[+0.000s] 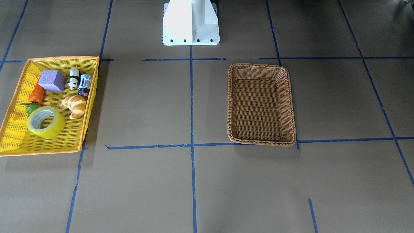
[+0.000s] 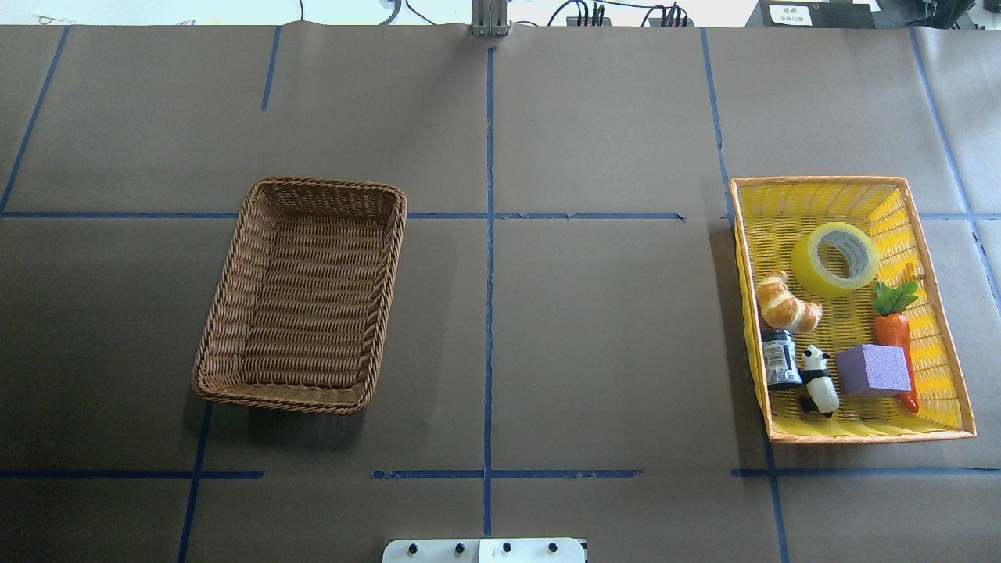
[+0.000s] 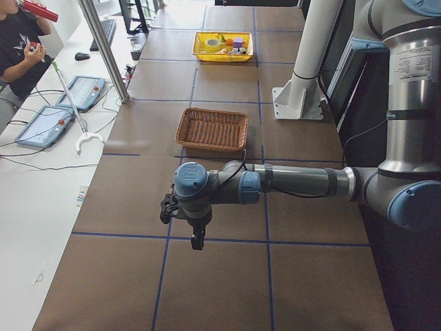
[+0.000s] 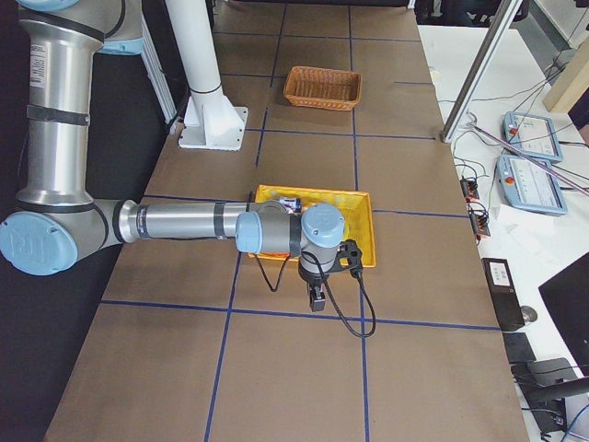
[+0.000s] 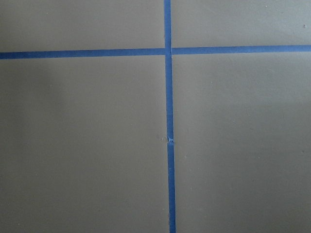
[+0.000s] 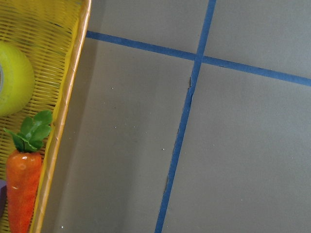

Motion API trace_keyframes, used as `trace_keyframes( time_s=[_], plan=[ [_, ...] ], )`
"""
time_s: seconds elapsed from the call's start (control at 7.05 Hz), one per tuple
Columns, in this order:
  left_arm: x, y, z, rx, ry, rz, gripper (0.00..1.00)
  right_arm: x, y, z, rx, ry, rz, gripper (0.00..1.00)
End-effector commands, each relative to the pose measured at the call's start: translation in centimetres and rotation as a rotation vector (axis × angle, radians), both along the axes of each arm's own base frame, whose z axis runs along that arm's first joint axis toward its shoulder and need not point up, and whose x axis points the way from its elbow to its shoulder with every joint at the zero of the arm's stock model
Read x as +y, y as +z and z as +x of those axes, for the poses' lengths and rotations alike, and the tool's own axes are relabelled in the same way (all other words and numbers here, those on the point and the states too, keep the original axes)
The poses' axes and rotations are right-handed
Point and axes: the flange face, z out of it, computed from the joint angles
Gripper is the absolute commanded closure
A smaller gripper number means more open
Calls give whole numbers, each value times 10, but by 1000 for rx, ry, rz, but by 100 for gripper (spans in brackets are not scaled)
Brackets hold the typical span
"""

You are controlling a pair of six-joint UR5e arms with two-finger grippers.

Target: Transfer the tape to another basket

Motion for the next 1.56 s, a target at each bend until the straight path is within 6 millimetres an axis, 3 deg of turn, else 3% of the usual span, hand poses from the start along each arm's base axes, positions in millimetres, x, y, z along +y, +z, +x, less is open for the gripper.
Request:
trace_keyframes(
  time_s=[0.0,0.43,0.57,0.99,1.28,1.42],
  plan=[
    [0,-9,-1,3,0,19,0,3,3,0,-2,2,-9,0],
    [0,-7,0,6,-3,-2,0,7,4,0,-6,7,-9,0],
    [9,-6,1,9,-3,-4,0,7,4,-1,-7,8,-11,0],
    [11,-15,1,20,-2,22,0,12,4,-4,-40,4,-17,0],
    [12,-15,4,52,-1,19,0,9,-17,-23,-94,-35,15,0],
    [18,-14,4,52,5,23,0,7,-29,-43,-111,-67,18,0]
  ],
)
